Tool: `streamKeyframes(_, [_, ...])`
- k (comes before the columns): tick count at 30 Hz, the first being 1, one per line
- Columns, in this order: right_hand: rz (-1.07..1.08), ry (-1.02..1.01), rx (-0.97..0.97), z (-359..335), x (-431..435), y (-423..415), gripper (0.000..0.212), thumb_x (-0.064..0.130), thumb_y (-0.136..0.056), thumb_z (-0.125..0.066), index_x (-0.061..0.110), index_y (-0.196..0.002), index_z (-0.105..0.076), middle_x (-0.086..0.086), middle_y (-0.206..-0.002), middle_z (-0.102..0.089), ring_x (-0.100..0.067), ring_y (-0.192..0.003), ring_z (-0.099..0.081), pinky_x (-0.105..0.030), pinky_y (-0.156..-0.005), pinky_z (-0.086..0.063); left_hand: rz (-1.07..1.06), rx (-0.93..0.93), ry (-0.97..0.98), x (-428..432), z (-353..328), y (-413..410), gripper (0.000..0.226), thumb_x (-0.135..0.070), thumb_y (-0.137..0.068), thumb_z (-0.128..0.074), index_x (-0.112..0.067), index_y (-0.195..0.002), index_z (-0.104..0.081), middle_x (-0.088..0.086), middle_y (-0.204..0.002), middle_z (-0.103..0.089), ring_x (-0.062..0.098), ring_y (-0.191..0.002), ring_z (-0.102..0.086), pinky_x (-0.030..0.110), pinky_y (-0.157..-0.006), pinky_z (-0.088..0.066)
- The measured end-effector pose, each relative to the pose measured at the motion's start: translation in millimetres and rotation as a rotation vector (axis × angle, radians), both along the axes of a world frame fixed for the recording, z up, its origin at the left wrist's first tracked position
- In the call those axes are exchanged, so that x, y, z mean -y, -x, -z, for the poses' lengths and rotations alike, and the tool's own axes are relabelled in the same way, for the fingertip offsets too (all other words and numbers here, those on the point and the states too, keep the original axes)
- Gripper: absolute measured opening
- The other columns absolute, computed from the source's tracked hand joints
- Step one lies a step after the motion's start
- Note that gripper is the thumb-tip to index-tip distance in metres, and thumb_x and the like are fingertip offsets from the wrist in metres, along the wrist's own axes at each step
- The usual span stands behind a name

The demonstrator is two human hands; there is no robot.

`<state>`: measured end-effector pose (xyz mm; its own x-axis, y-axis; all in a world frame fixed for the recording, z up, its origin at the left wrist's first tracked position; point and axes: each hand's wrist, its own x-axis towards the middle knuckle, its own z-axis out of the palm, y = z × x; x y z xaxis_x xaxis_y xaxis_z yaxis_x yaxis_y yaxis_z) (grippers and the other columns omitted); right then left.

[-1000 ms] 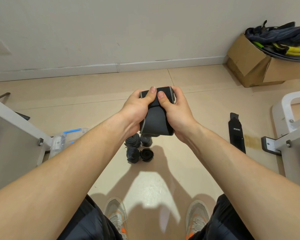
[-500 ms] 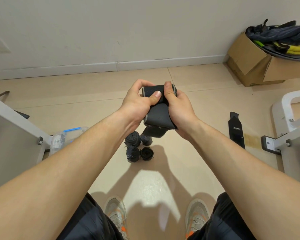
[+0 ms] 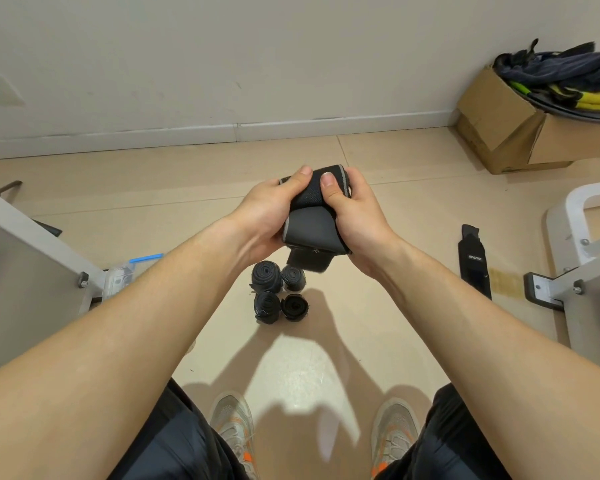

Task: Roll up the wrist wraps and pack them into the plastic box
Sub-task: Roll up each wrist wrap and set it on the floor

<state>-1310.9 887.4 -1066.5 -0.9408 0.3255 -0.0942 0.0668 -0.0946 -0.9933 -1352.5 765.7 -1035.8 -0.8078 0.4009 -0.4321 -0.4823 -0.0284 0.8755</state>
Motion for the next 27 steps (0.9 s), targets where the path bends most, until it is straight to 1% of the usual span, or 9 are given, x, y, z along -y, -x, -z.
streamKeyframes(4, [-0.025, 0.065, 0.037, -1, -1, 0, 0.017, 0.027, -0.104, -0.056, 0.019, -0.118, -0.055, -0.005, -0.108, -0.066, -0.02, -0.097, -0.065, -0.049, -0.095, -0.055, -0.02, -0.036, -0.021, 2, 0, 1, 0.035, -0.028, -0.101, -0.062, -0.007, -0.128, -0.055, 0.01, -0.103, -0.07, 0.019, -0.073, -0.073, 0.03, -0.057, -0.059])
streamKeyframes(7, [-0.017, 0.098, 0.07, -4, -1, 0, 0.023, 0.025, -0.104, -0.056, 0.016, -0.125, -0.053, -0.004, -0.109, -0.066, -0.019, -0.098, -0.065, -0.045, -0.09, -0.055, -0.012, -0.057, -0.038, 2, 0, 2, 0.02, -0.022, -0.102, -0.061, -0.014, -0.119, -0.055, 0.006, -0.093, -0.068, 0.015, -0.066, -0.071, 0.028, -0.054, -0.057])
streamKeyframes(11, [-0.001, 0.133, 0.157, -7, -3, -2, 0.035, 0.031, -0.099, -0.063, 0.016, -0.13, -0.053, -0.005, -0.109, -0.071, -0.017, -0.085, -0.071, -0.038, -0.071, -0.059, -0.013, -0.092, -0.017, 5, 3, 8, 0.019, -0.015, -0.101, -0.062, -0.02, -0.116, -0.053, 0.006, -0.089, -0.068, 0.018, -0.07, -0.068, 0.032, -0.061, -0.059])
streamKeyframes(14, [-0.007, 0.13, 0.175, -7, -5, -2, 0.039, 0.031, -0.098, -0.065, 0.012, -0.131, -0.055, -0.003, -0.1, -0.073, -0.012, -0.072, -0.071, -0.027, -0.057, -0.054, -0.036, -0.106, -0.013, 6, 4, 11, 0.024, -0.011, -0.099, -0.065, -0.021, -0.116, -0.052, 0.005, -0.093, -0.068, 0.017, -0.068, -0.068, 0.031, -0.058, -0.058])
streamKeyframes(18, [0.078, 0.152, 0.183, -8, -6, -3, 0.032, 0.032, -0.098, -0.067, 0.013, -0.118, -0.051, -0.001, -0.094, -0.066, -0.012, -0.069, -0.064, -0.029, -0.058, -0.049, -0.139, -0.127, -0.007, 5, 4, 14, 0.025, -0.012, -0.096, -0.068, -0.022, -0.114, -0.053, 0.003, -0.097, -0.068, 0.015, -0.069, -0.069, 0.026, -0.053, -0.054])
streamKeyframes(20, [0.067, 0.149, 0.176, -10, -7, -4, 0.021, 0.03, -0.099, -0.066, 0.014, -0.103, -0.054, -0.002, -0.086, -0.067, -0.013, -0.065, -0.063, -0.029, -0.057, -0.047, -0.191, -0.142, -0.012, 6, 6, 18, 0.026, -0.013, -0.095, -0.069, -0.023, -0.115, -0.053, 0.003, -0.102, -0.068, 0.016, -0.074, -0.07, 0.027, -0.055, -0.055])
streamKeyframes(22, [0.03, 0.142, 0.17, -13, -8, -6, 0.015, 0.028, -0.1, -0.064, 0.015, -0.097, -0.058, 0.001, -0.078, -0.068, -0.011, -0.06, -0.063, -0.027, -0.057, -0.047, -0.227, -0.144, -0.008, 7, 6, 22, 0.028, -0.014, -0.095, -0.068, -0.023, -0.117, -0.053, 0.004, -0.106, -0.068, 0.017, -0.077, -0.069, 0.029, -0.058, -0.056])
streamKeyframes(25, [-0.032, 0.125, 0.176, -16, -11, -9, 0.008, 0.025, -0.099, -0.065, 0.019, -0.096, -0.061, -0.002, -0.088, -0.068, -0.015, -0.069, -0.063, -0.027, -0.06, -0.048, -0.241, -0.145, -0.023, 9, 6, 24, 0.026, -0.013, -0.096, -0.067, -0.022, -0.116, -0.052, 0.003, -0.105, -0.067, 0.014, -0.075, -0.069, 0.031, -0.061, -0.058])
streamKeyframes(27, [-0.076, 0.09, 0.19, -17, -14, -9, 0.011, 0.028, -0.097, -0.067, 0.021, -0.094, -0.06, -0.002, -0.093, -0.069, -0.016, -0.073, -0.064, -0.026, -0.061, -0.05, -0.241, -0.156, -0.023, 9, 6, 24, 0.026, -0.013, -0.097, -0.066, -0.021, -0.117, -0.051, 0.004, -0.108, -0.066, 0.015, -0.076, -0.07, 0.032, -0.063, -0.059])
